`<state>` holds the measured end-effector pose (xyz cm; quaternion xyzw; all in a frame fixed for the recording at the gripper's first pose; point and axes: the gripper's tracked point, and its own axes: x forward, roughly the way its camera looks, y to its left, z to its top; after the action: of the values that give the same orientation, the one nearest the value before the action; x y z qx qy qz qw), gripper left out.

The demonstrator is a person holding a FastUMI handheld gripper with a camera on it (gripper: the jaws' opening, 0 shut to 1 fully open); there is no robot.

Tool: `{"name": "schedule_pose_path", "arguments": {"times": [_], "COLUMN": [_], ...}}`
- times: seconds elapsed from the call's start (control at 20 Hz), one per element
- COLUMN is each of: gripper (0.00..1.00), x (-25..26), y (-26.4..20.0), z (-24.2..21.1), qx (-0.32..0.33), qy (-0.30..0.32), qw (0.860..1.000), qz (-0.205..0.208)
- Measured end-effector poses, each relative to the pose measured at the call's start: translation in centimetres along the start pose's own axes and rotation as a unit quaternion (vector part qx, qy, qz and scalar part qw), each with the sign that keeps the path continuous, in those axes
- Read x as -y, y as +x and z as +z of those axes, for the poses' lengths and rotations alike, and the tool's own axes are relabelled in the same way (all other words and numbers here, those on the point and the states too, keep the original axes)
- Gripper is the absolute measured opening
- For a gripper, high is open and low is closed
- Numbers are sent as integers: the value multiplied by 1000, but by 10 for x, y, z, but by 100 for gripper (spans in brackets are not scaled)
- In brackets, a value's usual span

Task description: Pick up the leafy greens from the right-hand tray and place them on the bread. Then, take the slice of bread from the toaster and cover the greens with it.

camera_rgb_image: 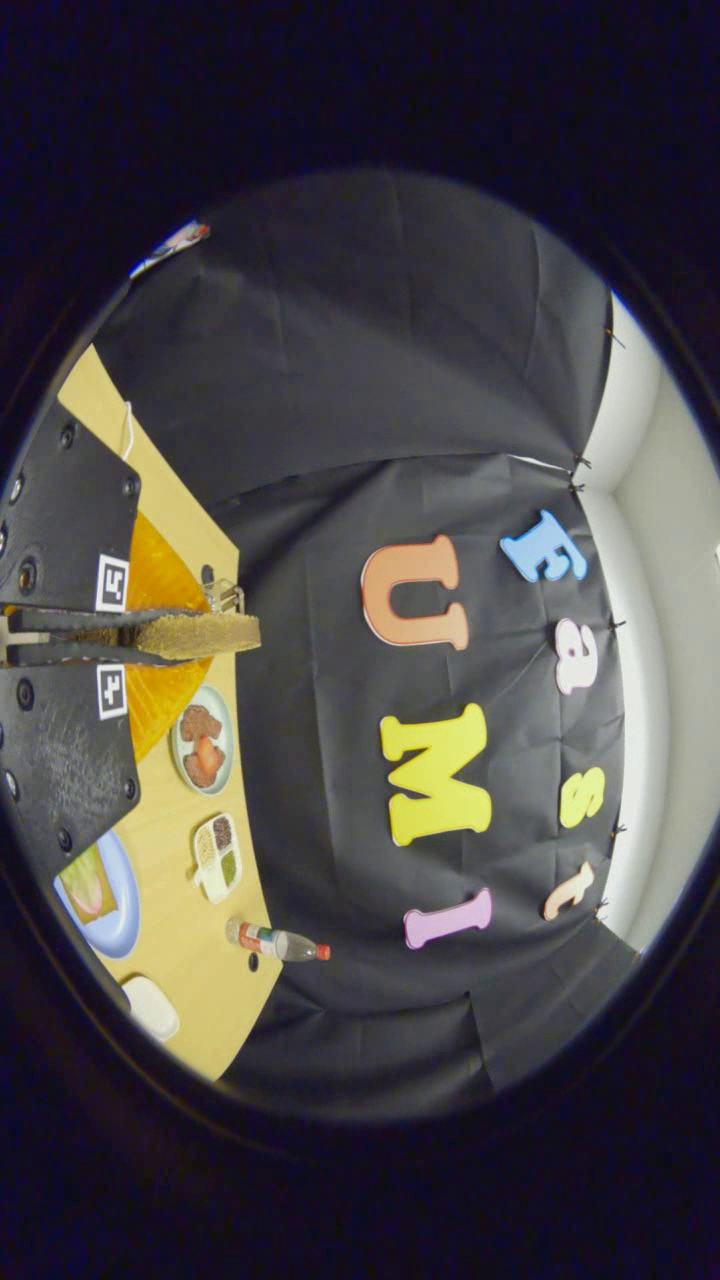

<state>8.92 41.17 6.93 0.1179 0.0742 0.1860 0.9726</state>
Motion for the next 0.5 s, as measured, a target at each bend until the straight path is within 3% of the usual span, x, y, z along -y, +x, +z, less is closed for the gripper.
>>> {"name": "schedule_pose_path", "arguments": {"times": [0.25, 0.5], "gripper": [4, 4], "x": [52, 132], "y": [-20, -33], "z": [-1, -36], "qx": [4, -12], "qy": [18, 46], "qw": [1000, 997], "qz": [-18, -60]}}
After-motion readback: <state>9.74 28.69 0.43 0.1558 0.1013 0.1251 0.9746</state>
